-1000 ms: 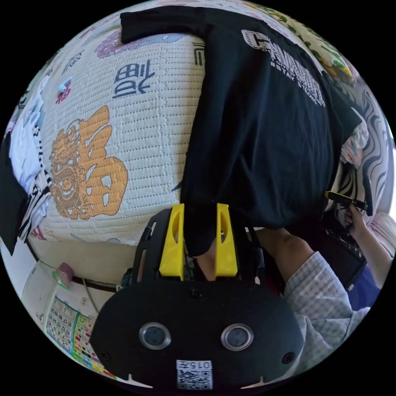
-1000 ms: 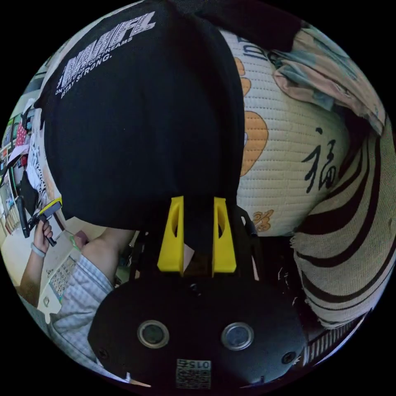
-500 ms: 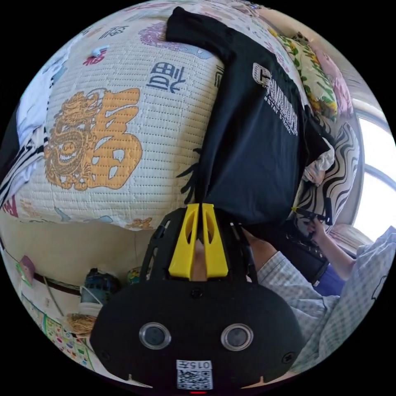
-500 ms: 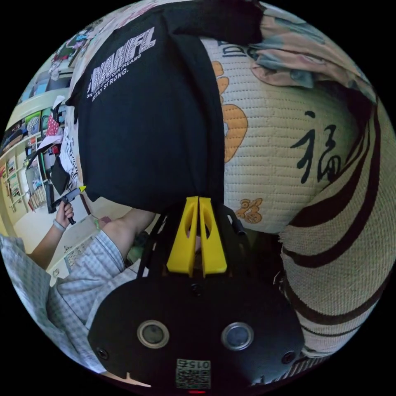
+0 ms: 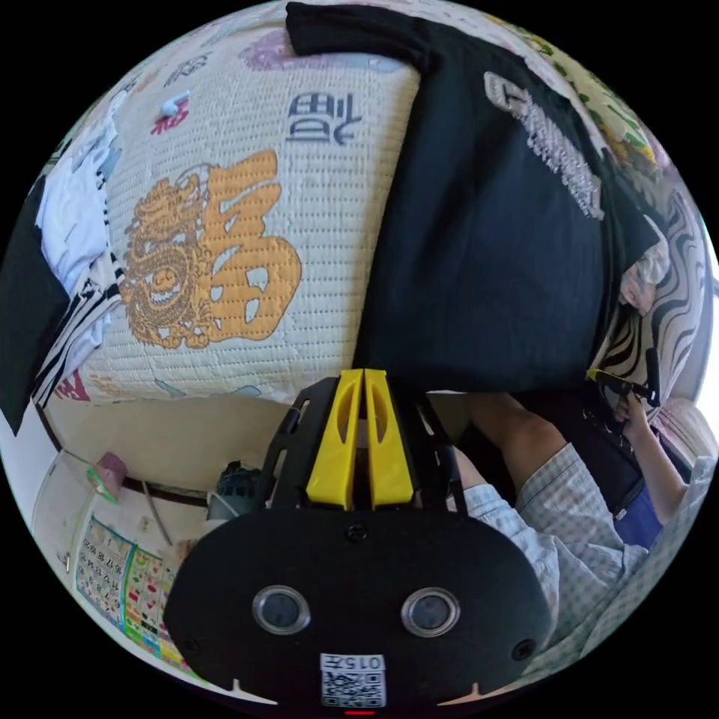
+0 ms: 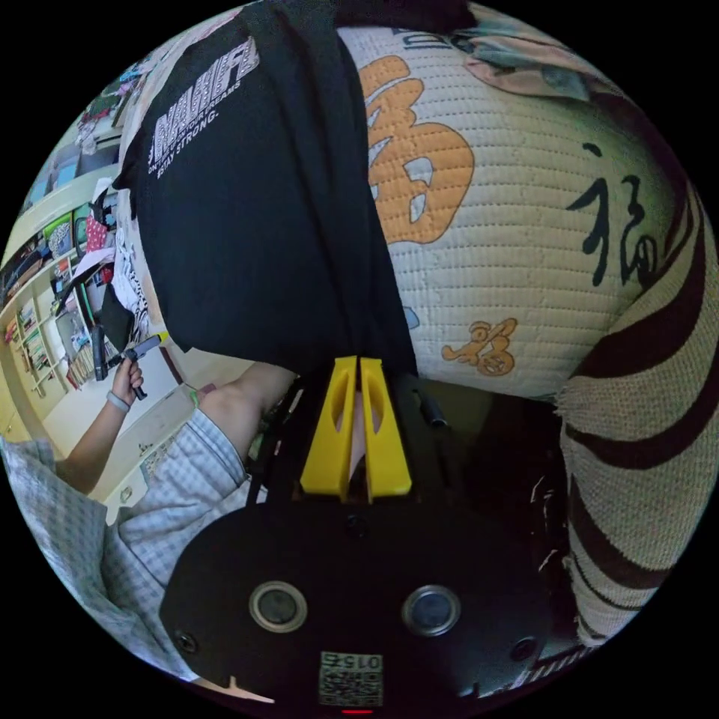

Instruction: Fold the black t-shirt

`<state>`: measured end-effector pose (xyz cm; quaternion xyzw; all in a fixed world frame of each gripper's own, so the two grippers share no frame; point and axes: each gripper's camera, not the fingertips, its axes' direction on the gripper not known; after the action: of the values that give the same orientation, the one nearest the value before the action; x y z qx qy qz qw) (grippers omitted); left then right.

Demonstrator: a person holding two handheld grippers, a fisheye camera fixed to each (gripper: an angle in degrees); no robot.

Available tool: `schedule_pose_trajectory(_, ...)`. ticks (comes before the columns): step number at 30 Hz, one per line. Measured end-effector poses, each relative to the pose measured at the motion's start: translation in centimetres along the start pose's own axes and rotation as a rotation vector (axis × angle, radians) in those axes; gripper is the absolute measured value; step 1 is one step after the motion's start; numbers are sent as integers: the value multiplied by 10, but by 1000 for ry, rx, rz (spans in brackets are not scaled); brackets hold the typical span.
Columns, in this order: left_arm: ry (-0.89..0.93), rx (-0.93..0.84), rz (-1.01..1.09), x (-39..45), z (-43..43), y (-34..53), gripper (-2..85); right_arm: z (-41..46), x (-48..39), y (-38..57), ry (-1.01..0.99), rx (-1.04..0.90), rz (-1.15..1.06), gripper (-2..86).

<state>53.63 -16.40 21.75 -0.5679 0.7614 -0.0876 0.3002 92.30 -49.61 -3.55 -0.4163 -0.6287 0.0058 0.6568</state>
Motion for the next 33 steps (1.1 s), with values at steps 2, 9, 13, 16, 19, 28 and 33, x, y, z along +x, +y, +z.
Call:
schedule_pose_trajectory(2, -84, -38, 27, 13, 8, 0, 0, -5, 3, 5, -38, 24, 19, 14)
schedule_pose_trajectory(9, -2, 263, 205, 121, -63, -39, -2, -83, -12, 20, 21, 506, 19, 25)
schedule_pose_trajectory(13, 152, 449, 502, 280, -87, -118, -3, -107, -30, 3, 95, 680, -43, 37)
schedule_pose_trajectory(16, 296, 472, 714, 391, -84, -175, 2, -111, -38, -18, 170, 712, -57, 45)
schedule_pose_trajectory(19, 324, 448, 788, 477, -77, -221, 35, -111, -38, -34, 181, 723, -62, 47)
schedule_pose_trajectory(28, 104, 368, 921, 603, -39, -271, 58, -97, -22, -73, 108, 681, 39, 62)
schedule_pose_trajectory(33, 192, 383, 872, 592, -38, -293, 4, -96, -23, -86, 107, 675, 60, -4)
